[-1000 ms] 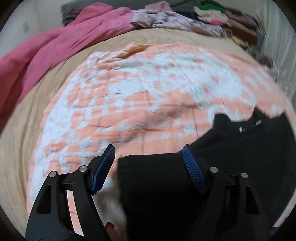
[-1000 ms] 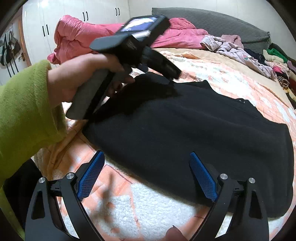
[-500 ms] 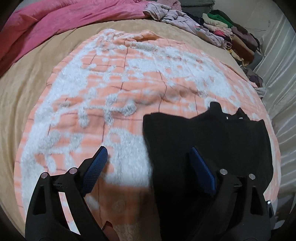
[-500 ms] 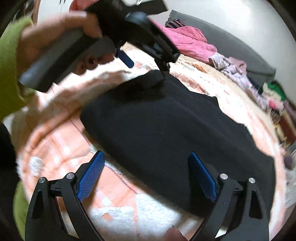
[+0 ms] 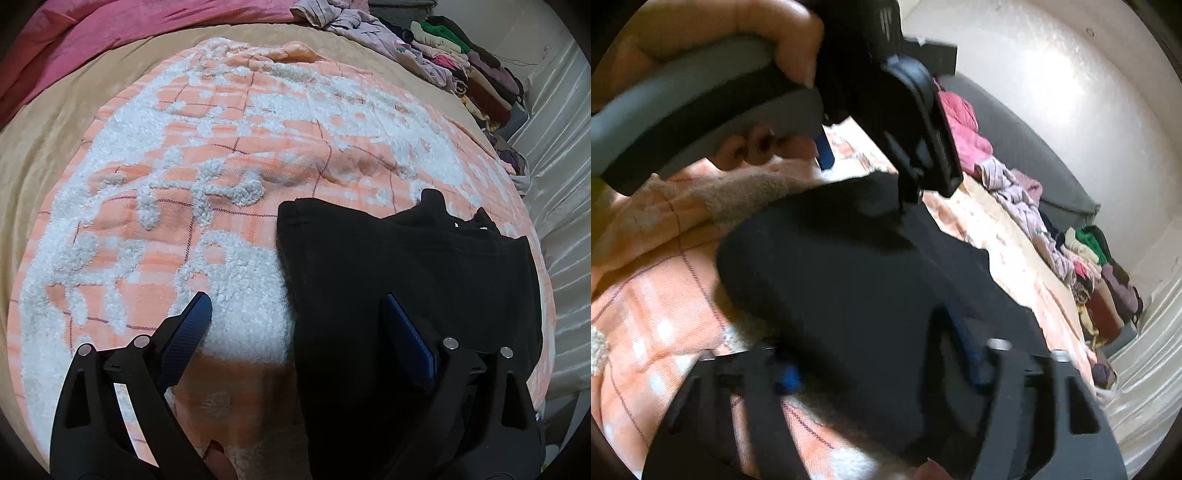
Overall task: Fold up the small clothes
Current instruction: 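Grasp the black sweatshirt's folded edge with both tools and lift it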
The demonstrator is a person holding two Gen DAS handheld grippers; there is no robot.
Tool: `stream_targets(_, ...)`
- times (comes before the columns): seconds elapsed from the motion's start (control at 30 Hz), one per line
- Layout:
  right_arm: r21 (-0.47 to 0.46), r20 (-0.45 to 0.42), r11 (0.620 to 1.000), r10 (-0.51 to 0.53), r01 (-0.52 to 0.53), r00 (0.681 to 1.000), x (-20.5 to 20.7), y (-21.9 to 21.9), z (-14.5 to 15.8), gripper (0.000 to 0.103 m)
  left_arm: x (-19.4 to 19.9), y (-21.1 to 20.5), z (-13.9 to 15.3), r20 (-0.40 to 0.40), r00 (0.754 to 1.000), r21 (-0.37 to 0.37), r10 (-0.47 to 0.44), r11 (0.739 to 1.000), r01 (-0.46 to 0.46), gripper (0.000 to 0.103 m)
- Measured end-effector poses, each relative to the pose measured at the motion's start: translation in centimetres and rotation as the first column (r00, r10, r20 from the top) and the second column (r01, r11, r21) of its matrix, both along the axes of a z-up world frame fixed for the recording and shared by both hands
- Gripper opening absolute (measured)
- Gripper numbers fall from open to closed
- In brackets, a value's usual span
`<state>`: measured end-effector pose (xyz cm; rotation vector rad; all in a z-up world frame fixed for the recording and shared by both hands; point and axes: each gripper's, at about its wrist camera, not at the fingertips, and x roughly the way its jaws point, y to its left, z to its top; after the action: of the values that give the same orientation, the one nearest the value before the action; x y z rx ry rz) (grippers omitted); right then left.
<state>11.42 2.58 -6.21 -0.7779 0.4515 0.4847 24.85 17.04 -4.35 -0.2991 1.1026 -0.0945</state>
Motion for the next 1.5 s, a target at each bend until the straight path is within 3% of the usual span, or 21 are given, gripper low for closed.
stream_targets(0.1, 0.045, 0.013, 0.999, 0.002, -0.002, 1.0, -0.3, -0.8, 1.0, 0.023, -0.1, 0.1, -0.2, -0.009, 1.0, -0.027, 0.005, 1.0, -0.005, 0.086)
stream_targets(0.17, 0.112, -0.006, 0.994, -0.003, 0.003, 1.0, 0.1, -1.9, 2.0, 0.018, -0.1, 0.1, -0.2, -0.016, 1.0, -0.051, 0.007, 0.999, -0.008, 0.086)
stream_targets(0.27, 0.247, -0.06, 0.968, -0.033, 0.047, 0.998, 1.0, -4.1, 3.9, 0.015, -0.3, 0.1, -0.1, -0.024, 1.0, -0.149, 0.002, 0.989, -0.005, 0.086)
stream_targets(0.37, 0.334, -0.091, 0.94, -0.036, 0.065, 0.995, 1.5, -6.2, 5.2, 0.014, -0.3, -0.5, 0.3, -0.018, 1.0, -0.194, -0.01, 0.981, 0.006, 0.086)
stream_targets(0.57, 0.352, -0.101, 0.934, -0.028, 0.062, 0.994, 1.0, -6.6, 5.2, 0.013, 0.3, -3.0, 0.3, -0.046, 0.998, -0.244, -0.032, 0.97, 0.02, 0.086)
stream_targets(0.73, 0.335, -0.094, 0.941, -0.026, 0.056, 0.995, 0.1, -6.0, 4.7, 0.013, 0.1, -5.4, 0.4, -0.042, 0.997, -0.219, -0.057, 0.975, 0.047, 0.045)
stream_targets(0.83, 0.34, -0.09, 0.938, -0.029, 0.058, 0.996, 0.1, -6.2, 4.7, 0.013, 0.1, -6.0, 1.2, -0.031, 0.998, -0.196, -0.059, 0.979, 0.051, 0.031)
stream_targets(1.03, 0.375, -0.07, 0.924, -0.054, 0.076, 0.996, -0.4, -7.5, 5.5, 0.013, -0.5, -8.0, 3.8, 0.022, 0.997, -0.119, -0.072, 0.99, 0.074, 0.022)
stream_targets(1.5, 0.508, -0.078, 0.852, -0.102, 0.128, 0.992, -1.6, -12.0, 7.8, 0.012, -1.3, -12.6, 8.3, 0.097, 0.99, -0.02, -0.101, 0.994, 0.103, 0.022)
